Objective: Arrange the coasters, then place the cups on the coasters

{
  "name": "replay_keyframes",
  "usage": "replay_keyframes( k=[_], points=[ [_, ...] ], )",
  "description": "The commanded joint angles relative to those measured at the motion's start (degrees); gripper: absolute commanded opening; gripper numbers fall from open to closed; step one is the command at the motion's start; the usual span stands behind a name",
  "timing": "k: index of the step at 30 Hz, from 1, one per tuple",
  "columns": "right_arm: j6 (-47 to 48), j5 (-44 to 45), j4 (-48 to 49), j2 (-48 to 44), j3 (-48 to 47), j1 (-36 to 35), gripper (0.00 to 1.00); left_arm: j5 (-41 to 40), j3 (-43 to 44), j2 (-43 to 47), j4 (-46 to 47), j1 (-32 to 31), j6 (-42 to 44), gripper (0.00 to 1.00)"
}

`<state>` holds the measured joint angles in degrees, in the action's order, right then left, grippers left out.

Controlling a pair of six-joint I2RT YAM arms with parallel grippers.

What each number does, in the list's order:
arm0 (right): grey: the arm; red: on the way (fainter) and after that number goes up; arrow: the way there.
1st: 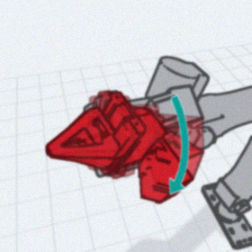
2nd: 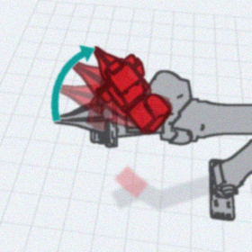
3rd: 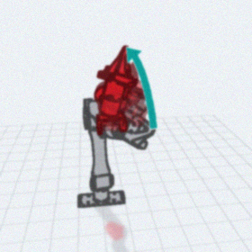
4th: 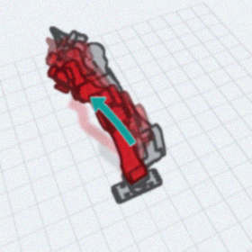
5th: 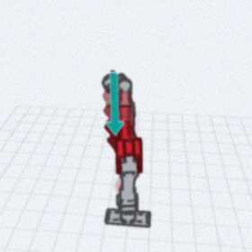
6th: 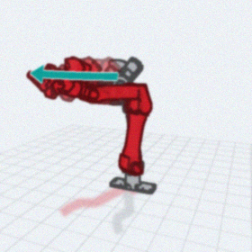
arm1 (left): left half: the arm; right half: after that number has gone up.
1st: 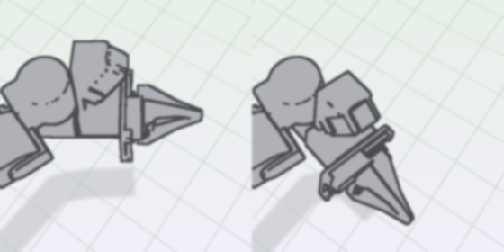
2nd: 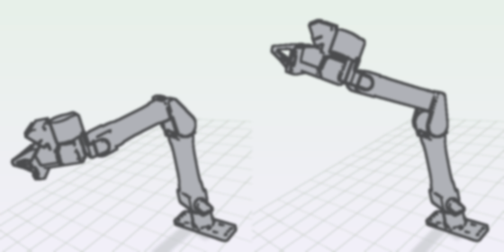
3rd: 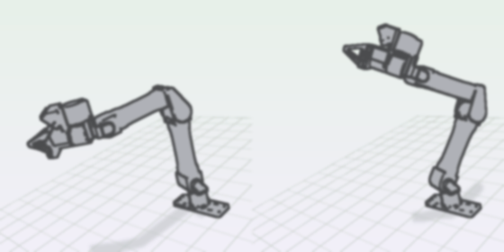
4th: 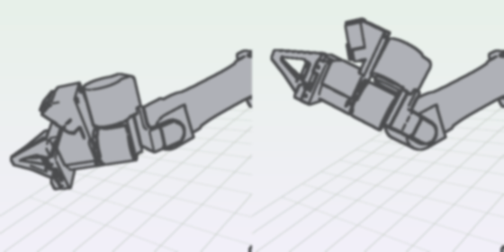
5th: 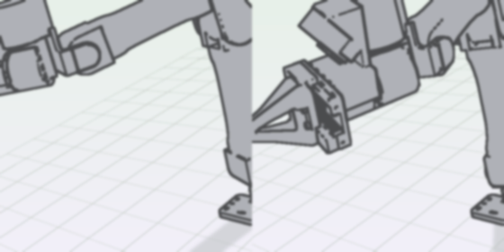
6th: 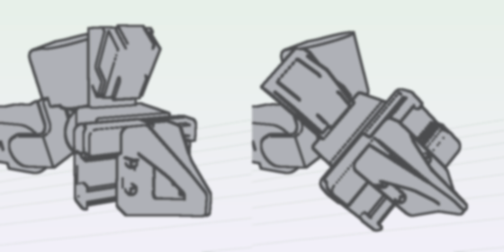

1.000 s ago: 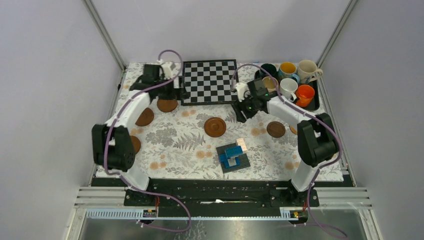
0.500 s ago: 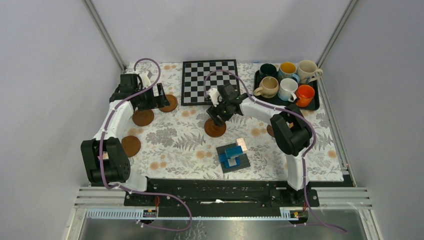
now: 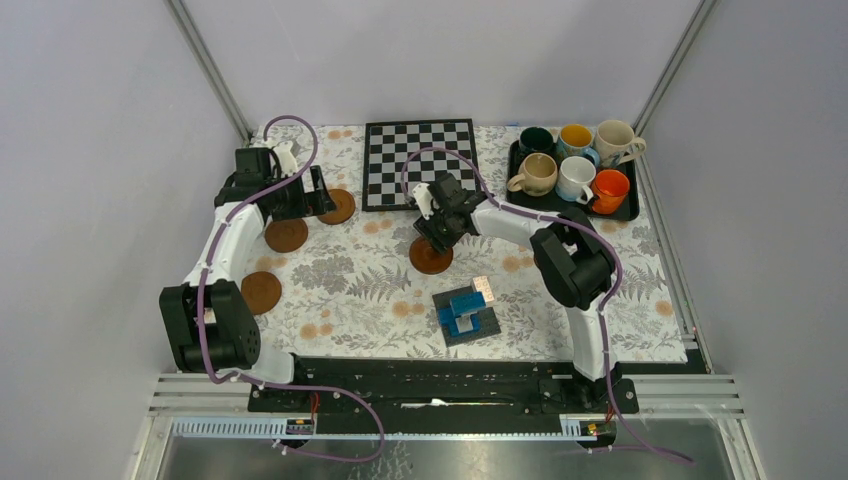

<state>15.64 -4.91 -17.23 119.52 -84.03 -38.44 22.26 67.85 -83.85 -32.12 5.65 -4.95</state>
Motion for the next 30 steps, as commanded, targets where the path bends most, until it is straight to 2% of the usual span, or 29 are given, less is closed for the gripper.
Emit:
replay_keyframes(
  k=[1,8,19,24,30],
  points=[
    [0.98,2.77,-3.35,-2.12,2.71,1.72,0.53,0.72,1.03,-0.09,1.22,0.68,0.96,0.99],
    [2.83,3.07,-4.63,-6.27,8.56,8.01,0.45,1.70,1.08,-1.96,2.24,0.76,1.01,0.99],
    [6.51,4.52,-5.31,-13.41,18.06,14.96,0.44,3.00,0.86,-4.51,3.50,0.63,1.02,0.99],
    [7.22,4.63,-4.72,-16.19,21.41,15.82,0.44,3.53,-0.09,-5.01,4.24,0.68,0.91,0.99],
    [6.59,6.21,-4.71,-15.67,20.98,15.96,0.45,3.30,0.41,-6.21,4.35,0.63,1.14,0.99]
  ],
)
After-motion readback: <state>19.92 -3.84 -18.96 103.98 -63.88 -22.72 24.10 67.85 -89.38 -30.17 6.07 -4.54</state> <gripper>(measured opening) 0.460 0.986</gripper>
